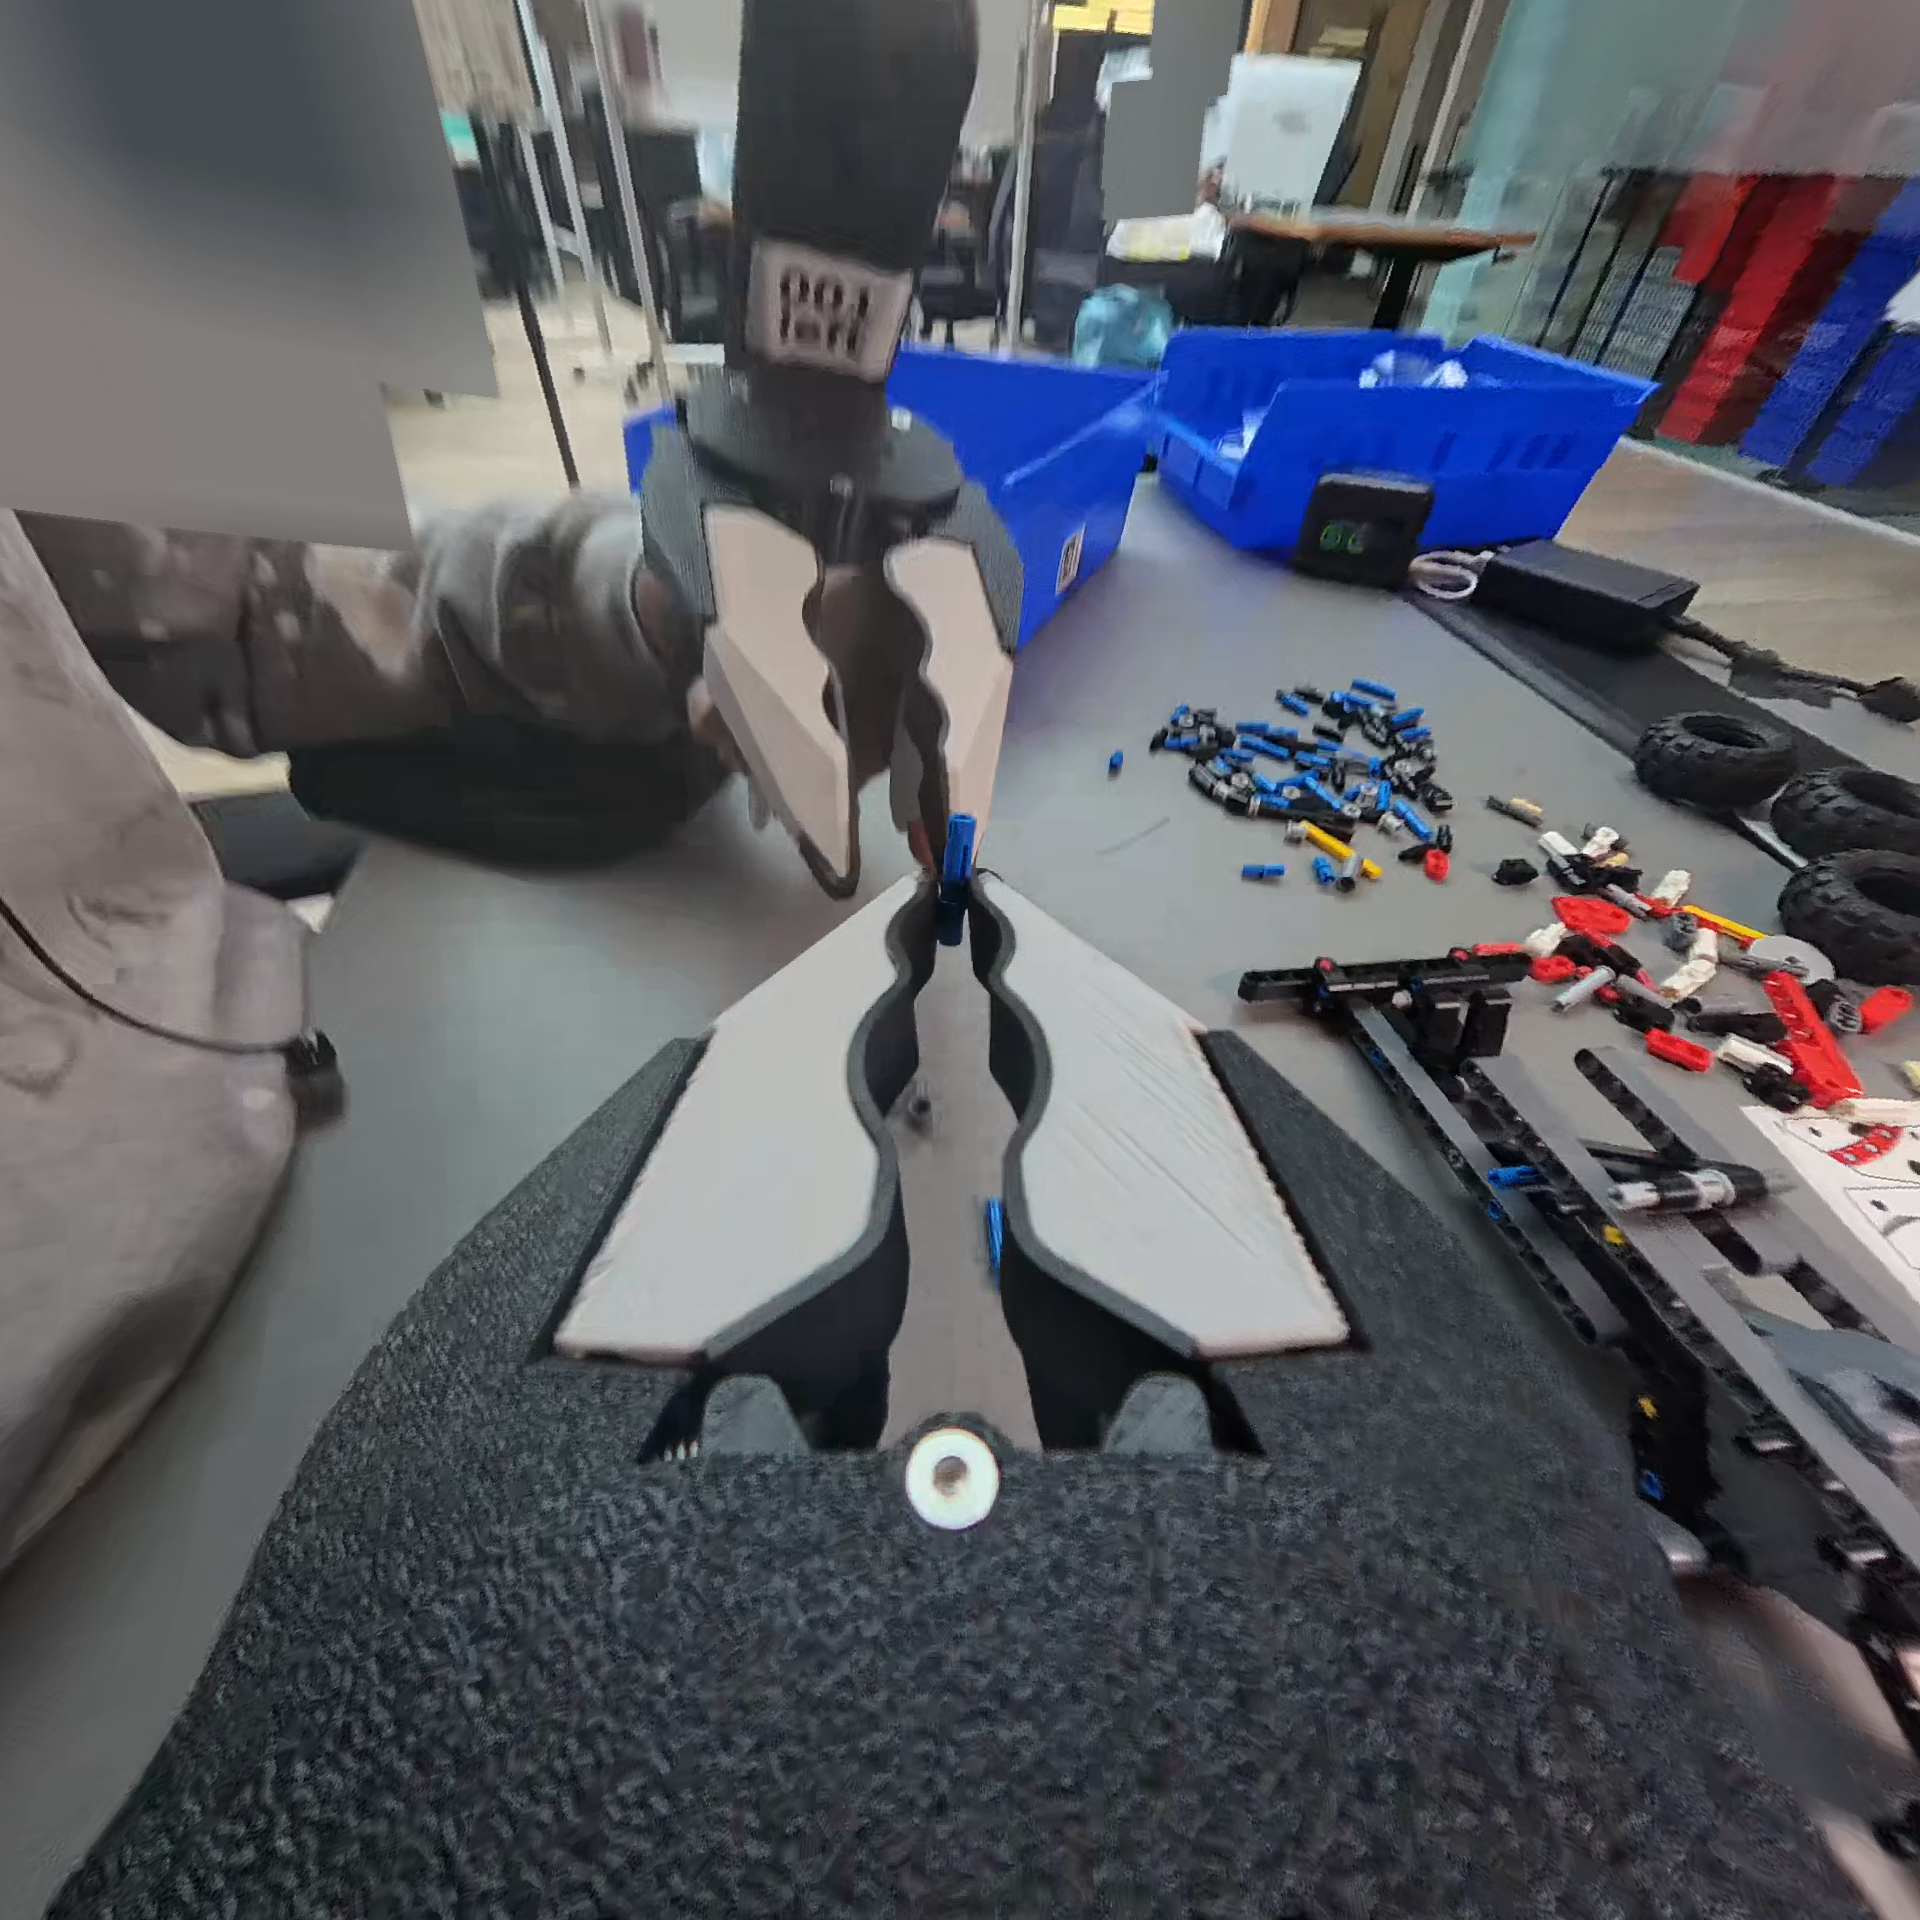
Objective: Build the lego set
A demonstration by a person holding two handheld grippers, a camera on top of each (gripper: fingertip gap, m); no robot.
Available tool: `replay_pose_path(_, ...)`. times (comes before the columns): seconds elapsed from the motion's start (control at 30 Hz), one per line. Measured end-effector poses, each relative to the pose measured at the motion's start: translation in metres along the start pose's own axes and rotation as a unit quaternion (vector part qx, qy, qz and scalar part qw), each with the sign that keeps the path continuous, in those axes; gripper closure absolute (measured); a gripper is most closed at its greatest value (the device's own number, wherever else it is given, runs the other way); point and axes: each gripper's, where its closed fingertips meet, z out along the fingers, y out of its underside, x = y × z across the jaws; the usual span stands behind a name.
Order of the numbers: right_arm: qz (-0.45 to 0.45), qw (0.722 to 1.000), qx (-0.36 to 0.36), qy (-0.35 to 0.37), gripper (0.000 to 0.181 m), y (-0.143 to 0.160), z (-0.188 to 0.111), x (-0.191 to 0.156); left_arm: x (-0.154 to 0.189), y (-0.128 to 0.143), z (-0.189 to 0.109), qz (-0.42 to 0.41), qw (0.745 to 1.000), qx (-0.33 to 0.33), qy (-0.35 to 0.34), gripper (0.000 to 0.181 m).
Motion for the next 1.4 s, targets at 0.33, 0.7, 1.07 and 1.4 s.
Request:
replay_pose_path(0.33, 0.287, 0.924, 0.241, -0.07, 0.176, -0.054, -0.003, 0.01, 0.004, -0.042, -0.001, -0.153, 0.974, 0.154, 0.061, 0.162)
replay_pose_path(0.7, 0.26, 0.936, 0.217, -0.092, 0.177, -0.048, 0.004, -0.003, 0.004, -0.046, -0.009, -0.187, 0.962, 0.179, 0.089, 0.177)
replay_pose_path(1.07, 0.111, 0.989, 0.058, -0.082, 0.171, -0.014, -0.003, -0.008, -0.001, -0.006, -0.002, -0.069, 0.997, 0.028, 0.03, 0.177)
replay_pose_path(1.4, 0.008, 0.993, -0.068, -0.098, 0.175, 0.028, 0.0, -0.027, 0.011, 0.031, 0.013, 0.005, 0.996, -0.09, 0.026, 0.176)
